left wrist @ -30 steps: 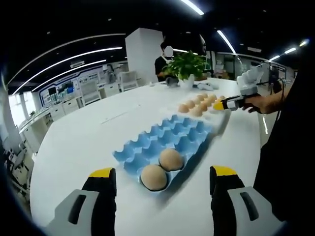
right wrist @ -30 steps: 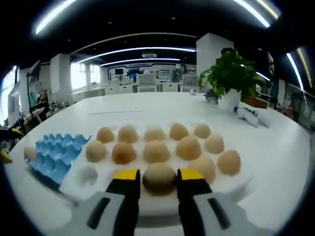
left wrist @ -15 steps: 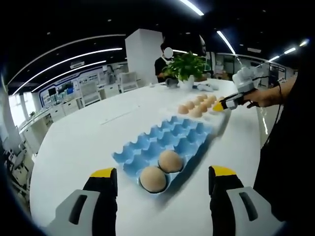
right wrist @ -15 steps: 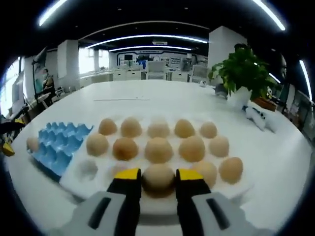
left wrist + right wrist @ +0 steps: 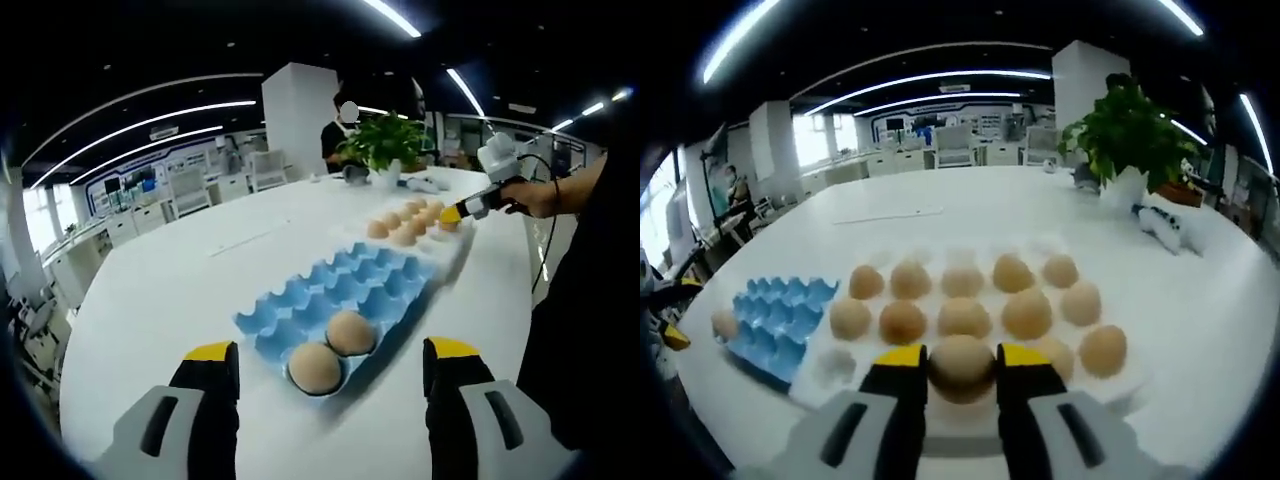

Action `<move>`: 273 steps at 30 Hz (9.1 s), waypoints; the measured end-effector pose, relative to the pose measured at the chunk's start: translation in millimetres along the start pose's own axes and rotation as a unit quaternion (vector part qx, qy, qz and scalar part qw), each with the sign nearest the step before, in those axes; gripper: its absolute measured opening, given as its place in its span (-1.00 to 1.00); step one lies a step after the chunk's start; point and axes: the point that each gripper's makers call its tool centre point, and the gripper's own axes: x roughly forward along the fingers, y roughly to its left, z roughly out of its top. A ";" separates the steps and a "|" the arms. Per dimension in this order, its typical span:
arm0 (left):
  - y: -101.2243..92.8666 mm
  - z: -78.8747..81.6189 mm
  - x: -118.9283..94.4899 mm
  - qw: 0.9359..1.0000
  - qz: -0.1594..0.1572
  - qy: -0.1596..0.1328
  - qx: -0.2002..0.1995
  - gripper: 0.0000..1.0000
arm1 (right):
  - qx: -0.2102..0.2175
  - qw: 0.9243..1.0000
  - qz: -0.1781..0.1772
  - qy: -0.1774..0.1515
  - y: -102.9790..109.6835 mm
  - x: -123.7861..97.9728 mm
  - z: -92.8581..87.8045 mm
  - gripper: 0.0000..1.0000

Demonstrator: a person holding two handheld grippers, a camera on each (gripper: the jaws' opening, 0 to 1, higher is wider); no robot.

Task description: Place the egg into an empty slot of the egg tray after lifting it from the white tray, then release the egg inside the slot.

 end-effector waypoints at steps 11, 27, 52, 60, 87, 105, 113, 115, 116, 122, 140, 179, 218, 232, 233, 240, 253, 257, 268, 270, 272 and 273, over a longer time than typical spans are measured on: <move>-1.3 -1.6 2.8 1.000 -0.009 0.001 0.003 0.48 | 0.007 0.999 0.030 -0.007 22.8 -8.2 6.6 -0.49; -1.4 -1.8 1.7 1.000 -0.011 0.001 0.003 0.48 | -0.012 0.995 0.102 -0.004 83.8 -3.6 9.2 -0.48; 2.9 -5.6 0.4 1.000 -0.003 0.005 -0.002 0.48 | -0.049 0.967 0.251 0.009 216.4 2.2 1.4 -0.48; 1.8 -6.5 1.7 1.000 -0.002 0.004 -0.006 0.48 | -0.066 0.955 0.288 0.015 246.8 2.1 -1.0 -0.48; 4.7 -10.1 1.4 1.000 -0.008 0.002 -0.007 0.47 | -0.131 0.938 0.320 0.009 272.7 13.8 -21.5 -0.47; 4.0 4.5 6.2 0.999 0.026 0.029 -0.025 0.48 | -0.228 0.902 0.366 0.005 279.1 10.5 -27.6 -0.46; 11.3 9.4 7.1 0.999 0.020 0.021 -0.020 0.48 | -0.246 0.894 0.374 0.005 281.4 10.1 -29.1 -0.46; 12.8 12.4 5.4 1.000 0.011 0.018 -0.016 0.48 | -0.247 0.897 0.366 0.007 281.8 9.0 -29.5 -0.46; 13.9 14.2 5.0 1.000 0.007 0.012 -0.012 0.48 | -0.249 0.896 0.367 0.008 282.6 7.4 -31.4 -0.45; 14.0 10.6 7.7 1.000 -0.001 0.015 -0.002 0.48 | -0.249 0.895 0.370 0.004 282.5 9.5 -31.2 -0.45; 12.8 10.1 2.4 1.000 -0.006 0.009 0.004 0.47 | -0.215 0.912 0.346 -0.041 270.0 -4.6 -32.0 -0.43; 5.9 4.4 3.7 0.999 -0.001 0.041 -0.008 0.52 | 0.009 0.990 -0.114 -0.081 -74.2 -6.9 3.5 -0.37; 14.3 8.9 6.3 0.999 0.004 0.026 -0.030 0.38 | 0.060 0.995 -0.069 -0.042 -64.8 4.6 -5.7 -0.52; 14.1 6.0 6.0 0.999 0.003 0.026 -0.029 0.37 | 0.080 0.993 -0.032 -0.075 -33.5 -6.5 16.5 -0.52; 14.3 5.6 5.9 0.999 0.004 0.027 -0.028 0.37 | 0.082 0.993 -0.027 -0.077 -29.5 -6.8 18.1 -0.52; 13.9 5.6 5.9 0.999 0.002 0.027 -0.027 0.37 | 0.081 0.994 0.003 -0.077 -2.4 -5.1 22.6 -0.52; 13.6 4.6 3.2 0.999 0.001 0.027 -0.027 0.37 | 0.056 0.991 0.105 -0.065 83.8 -4.8 22.1 -0.52; 13.5 4.6 2.4 0.999 0.000 0.027 -0.027 0.36 | 0.052 0.988 0.132 -0.060 98.8 -5.6 20.8 -0.52; 13.6 3.6 1.8 0.999 0.000 0.029 -0.024 0.35 | 0.024 0.977 0.207 -0.043 156.1 -6.3 13.7 -0.51; 13.8 4.4 1.3 0.999 0.001 0.026 -0.026 0.35 | 0.016 0.974 0.222 -0.040 168.2 -7.1 12.8 -0.51; 13.9 4.5 1.2 0.999 0.002 0.026 -0.026 0.35 | 0.004 0.970 0.240 -0.032 180.3 -7.9 9.8 -0.51; 14.1 4.4 1.2 0.999 0.002 0.026 -0.026 0.35 | 0.000 0.970 0.241 -0.035 183.2 -7.4 10.2 -0.51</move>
